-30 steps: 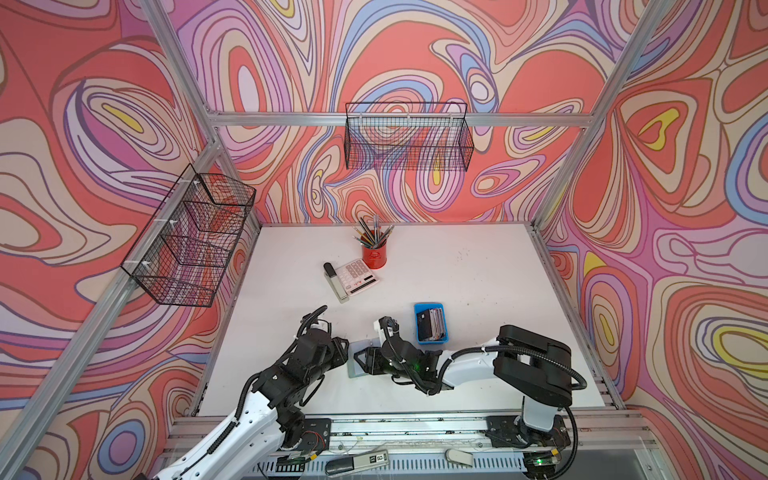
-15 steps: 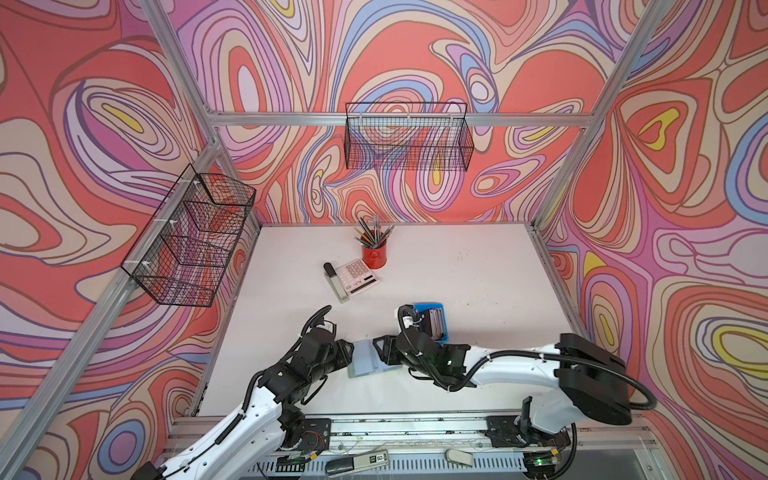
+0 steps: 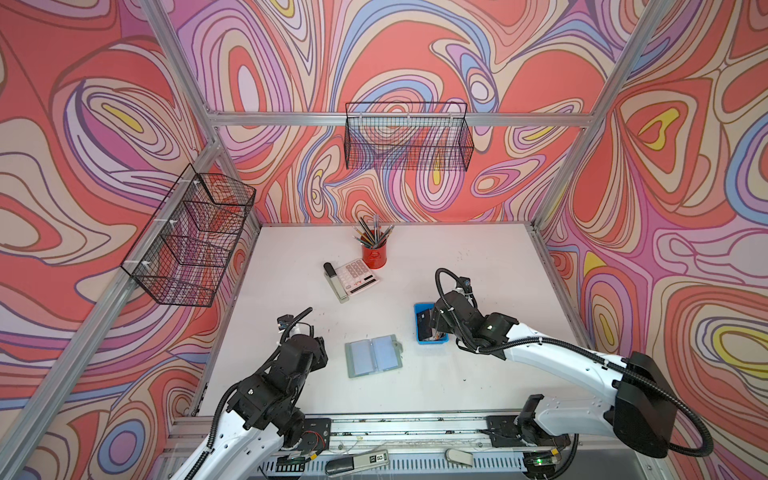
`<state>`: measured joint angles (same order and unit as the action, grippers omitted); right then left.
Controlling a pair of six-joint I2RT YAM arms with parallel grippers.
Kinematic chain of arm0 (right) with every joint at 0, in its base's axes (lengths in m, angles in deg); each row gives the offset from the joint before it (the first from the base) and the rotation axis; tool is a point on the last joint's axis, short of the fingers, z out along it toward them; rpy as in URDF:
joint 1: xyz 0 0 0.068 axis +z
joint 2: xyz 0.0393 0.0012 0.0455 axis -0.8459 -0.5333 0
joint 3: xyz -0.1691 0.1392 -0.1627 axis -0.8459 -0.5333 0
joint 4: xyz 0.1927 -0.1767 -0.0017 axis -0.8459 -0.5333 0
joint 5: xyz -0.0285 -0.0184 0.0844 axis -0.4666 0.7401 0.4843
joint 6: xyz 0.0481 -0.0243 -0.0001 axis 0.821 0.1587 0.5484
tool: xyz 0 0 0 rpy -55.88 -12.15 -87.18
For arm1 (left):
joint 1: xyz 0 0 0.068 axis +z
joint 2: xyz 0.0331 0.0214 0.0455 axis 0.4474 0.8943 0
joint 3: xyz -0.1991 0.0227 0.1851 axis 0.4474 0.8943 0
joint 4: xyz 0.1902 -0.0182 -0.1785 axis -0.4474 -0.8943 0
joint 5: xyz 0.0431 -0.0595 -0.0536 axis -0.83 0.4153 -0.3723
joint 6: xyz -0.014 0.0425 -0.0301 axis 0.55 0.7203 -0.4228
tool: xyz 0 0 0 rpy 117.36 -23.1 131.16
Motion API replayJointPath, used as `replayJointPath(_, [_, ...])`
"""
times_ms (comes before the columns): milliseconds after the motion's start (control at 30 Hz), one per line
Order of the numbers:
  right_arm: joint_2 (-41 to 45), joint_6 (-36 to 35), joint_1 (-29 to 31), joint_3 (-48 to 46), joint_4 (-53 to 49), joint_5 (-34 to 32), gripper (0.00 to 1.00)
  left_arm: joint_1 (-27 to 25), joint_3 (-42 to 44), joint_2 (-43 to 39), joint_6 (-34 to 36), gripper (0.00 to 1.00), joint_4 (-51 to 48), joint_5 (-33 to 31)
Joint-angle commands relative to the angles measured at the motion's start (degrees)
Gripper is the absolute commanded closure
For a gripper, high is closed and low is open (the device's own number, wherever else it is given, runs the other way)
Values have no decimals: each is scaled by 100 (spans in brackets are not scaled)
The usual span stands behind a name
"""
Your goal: Put the credit cards into the card holder
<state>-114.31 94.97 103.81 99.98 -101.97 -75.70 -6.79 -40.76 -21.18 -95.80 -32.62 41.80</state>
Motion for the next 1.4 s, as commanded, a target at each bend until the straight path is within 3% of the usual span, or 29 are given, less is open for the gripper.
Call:
replayJointPath(0, [-511, -319, -12, 282, -353, 60, 8, 15, 130, -106, 119, 43, -332, -330])
replayJointPath(133, [-1097, -451, -20, 492, -311, 104, 5, 19, 123, 55, 187, 43, -172, 37])
replayJointPath(367, [-1773, -621, -37, 848, -361, 107, 6, 14, 177, 784, 361, 46, 891, 1401])
replayJointPath(700, [-2170, -823, -44, 1093, -584, -64, 16, 16, 268, 1257, 256, 47, 1397, 1738])
replayJointPath(1033, [-2388, -913, -38, 1174, -558, -140, 38, 14, 252, 1249, 255, 47, 1557, 2044])
replayJointPath(1133, [-2318, -921, -36, 1180, -610, -205, 50, 21, 235, 1236, 252, 47, 1515, 2048])
replayJointPath(1233, [-2265, -854, -19, 1249, -761, -340, 69, 16, 305, 1192, 230, 46, 1594, 2068])
replayJointPath(1367, [-2167, -819, 22, 1261, -837, -378, 71, 16, 273, 1218, 231, 46, 1568, 2064])
